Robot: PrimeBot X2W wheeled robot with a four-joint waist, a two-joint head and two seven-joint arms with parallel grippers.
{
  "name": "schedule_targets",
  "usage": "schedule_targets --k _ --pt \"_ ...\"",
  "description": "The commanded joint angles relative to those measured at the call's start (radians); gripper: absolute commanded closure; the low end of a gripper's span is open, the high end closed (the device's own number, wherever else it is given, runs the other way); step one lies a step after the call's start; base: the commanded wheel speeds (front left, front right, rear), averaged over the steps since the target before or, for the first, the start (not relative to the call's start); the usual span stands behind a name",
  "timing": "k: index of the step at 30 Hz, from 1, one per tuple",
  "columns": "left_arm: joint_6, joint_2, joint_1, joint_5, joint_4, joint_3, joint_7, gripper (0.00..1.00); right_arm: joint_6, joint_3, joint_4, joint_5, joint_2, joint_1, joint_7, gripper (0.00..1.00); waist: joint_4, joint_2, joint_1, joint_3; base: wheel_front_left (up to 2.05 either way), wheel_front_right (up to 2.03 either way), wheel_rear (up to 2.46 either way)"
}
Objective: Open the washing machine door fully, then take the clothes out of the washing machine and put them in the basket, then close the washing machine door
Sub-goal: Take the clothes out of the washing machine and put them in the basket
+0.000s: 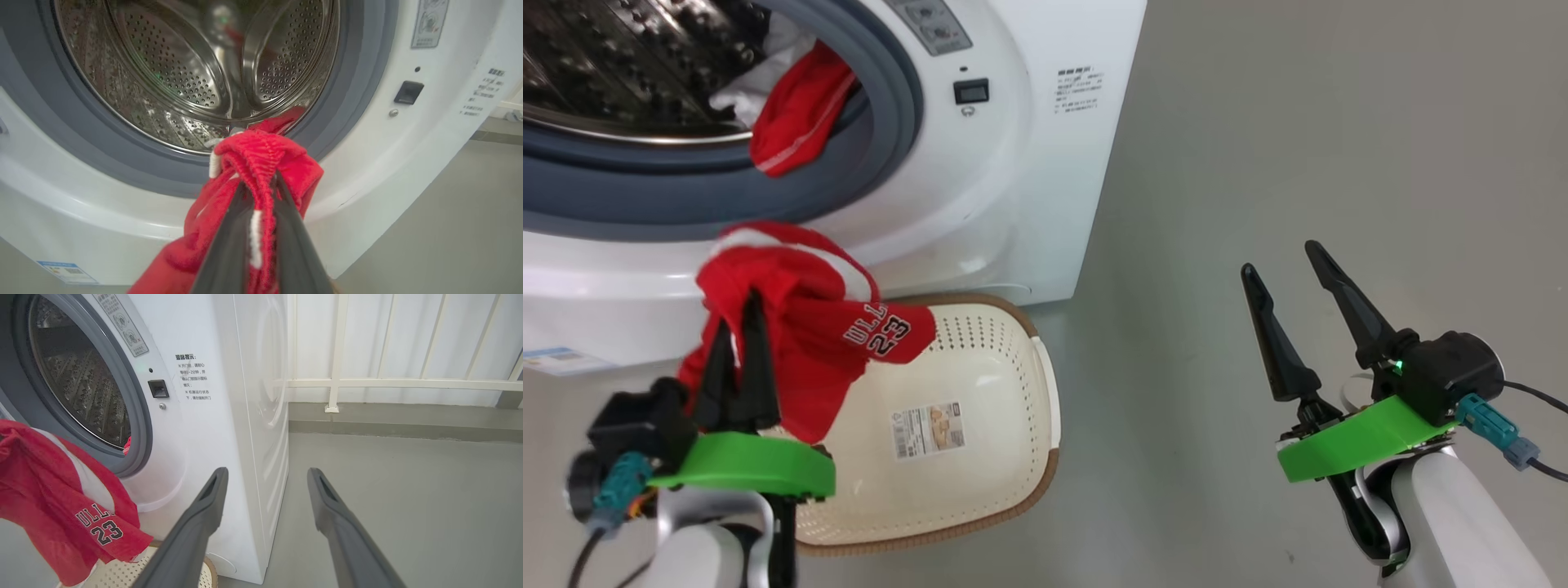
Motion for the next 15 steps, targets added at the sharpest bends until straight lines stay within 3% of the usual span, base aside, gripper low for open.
schedule_targets --k 1,15 --pt "-0.013 0.011 -0.014 -0.014 0.013 0.026 -0.012 1.0 0.003 0.018 -0.027 -0.009 -0.005 -0.012 -0.006 0.0 -0.002 0.0 0.0 0.018 0.0 0.0 0.0" --pt "-0.118 -0.036 -0.159 -0.061 0.478 -0.035 -0.052 1.0 0.003 0.03 -0.028 -0.004 -0.022 -0.042 -0.006 0.0 -0.01 0.0 0.0 0.089 0.0 0.0 0.0"
